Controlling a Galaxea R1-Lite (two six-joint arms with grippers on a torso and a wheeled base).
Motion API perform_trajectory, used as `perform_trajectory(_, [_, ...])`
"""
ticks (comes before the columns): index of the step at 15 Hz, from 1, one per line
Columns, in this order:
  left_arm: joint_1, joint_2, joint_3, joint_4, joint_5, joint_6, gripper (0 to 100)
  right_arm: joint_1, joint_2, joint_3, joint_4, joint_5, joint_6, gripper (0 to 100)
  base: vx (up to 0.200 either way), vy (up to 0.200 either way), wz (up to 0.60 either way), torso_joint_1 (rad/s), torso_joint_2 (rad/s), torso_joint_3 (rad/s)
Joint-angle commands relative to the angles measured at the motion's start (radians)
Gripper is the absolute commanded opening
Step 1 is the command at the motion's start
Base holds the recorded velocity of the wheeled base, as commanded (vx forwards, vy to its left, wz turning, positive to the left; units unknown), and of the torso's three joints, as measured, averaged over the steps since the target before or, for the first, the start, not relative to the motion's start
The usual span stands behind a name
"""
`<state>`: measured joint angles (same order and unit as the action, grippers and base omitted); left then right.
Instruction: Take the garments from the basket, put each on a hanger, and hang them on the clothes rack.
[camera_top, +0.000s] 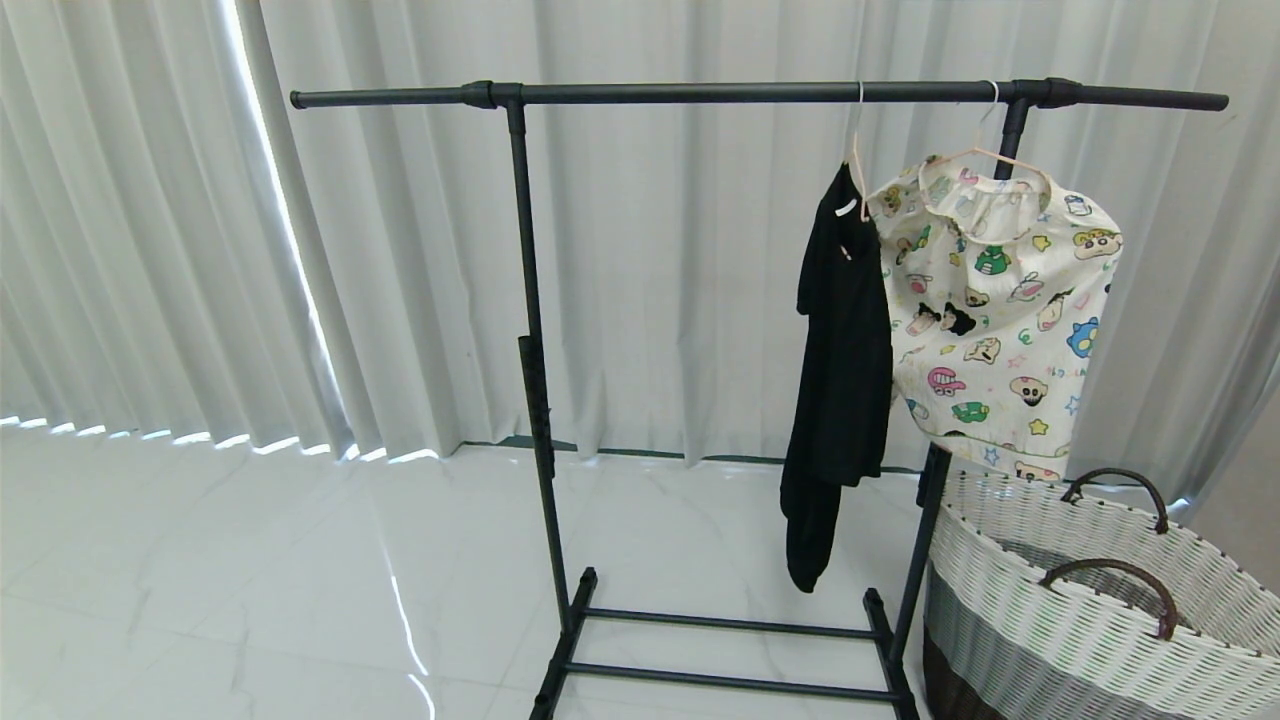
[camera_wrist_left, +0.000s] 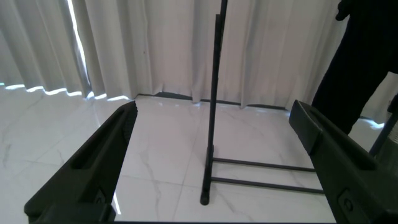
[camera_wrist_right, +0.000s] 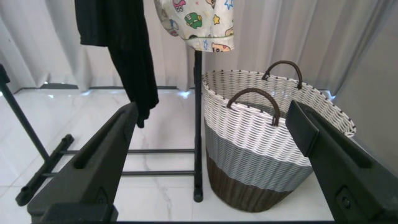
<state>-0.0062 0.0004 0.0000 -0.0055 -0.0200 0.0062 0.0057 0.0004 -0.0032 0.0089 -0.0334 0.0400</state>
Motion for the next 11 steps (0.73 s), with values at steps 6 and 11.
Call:
perform_trajectory(6, [0.000,0.000,0.000,-0.001,0.000,0.000,100,0.000,0.000,0.000,0.000,0.000,-0.002,100,0.000,0.000,0.00,0.000,0.00,0.000])
perform_trajectory(11, [0.000,0.000,0.000,-0.001,0.000,0.000,100,0.000,0.000,0.000,0.000,0.000,-0.003,100,0.000,0.000,0.00,0.000,0.00,0.000])
